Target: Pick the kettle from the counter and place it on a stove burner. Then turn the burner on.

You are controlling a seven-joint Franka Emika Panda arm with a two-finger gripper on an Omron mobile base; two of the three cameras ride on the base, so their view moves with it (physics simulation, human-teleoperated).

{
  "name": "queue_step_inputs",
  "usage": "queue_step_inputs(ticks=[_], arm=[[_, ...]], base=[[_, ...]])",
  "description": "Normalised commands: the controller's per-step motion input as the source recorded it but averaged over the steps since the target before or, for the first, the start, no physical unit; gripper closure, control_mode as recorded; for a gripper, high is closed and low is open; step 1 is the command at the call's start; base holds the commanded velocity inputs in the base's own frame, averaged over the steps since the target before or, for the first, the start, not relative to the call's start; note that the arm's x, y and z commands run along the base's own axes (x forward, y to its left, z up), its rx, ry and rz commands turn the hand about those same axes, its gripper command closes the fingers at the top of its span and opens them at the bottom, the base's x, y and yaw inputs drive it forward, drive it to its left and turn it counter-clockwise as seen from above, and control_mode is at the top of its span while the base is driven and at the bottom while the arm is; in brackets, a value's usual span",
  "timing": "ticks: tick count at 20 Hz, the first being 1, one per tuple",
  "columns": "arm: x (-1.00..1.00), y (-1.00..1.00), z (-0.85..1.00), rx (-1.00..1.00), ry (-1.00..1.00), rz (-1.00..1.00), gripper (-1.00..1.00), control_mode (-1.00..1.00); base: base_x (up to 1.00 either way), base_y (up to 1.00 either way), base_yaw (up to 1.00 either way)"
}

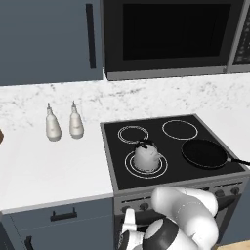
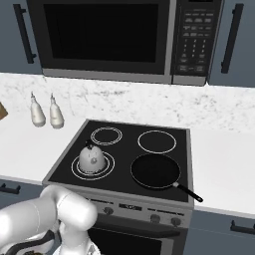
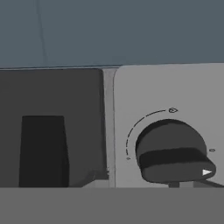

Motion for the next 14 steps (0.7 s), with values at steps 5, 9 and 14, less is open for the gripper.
queue_step_inputs(ticks=[5,9,14], arm=[[0.66,0.74,0.39,-0.96,0.51,0.06,1.0,-1.0],[0.68,0.74,0.5,-0.94,0.42,0.07,1.0,-1.0],[0.61,0.83,0.72,-0.87,0.3,0.09,1.0,-1.0]], base=[[0.0,0.0,0.0],[0.0,0.0,0.0],[0.0,0.0,0.0]])
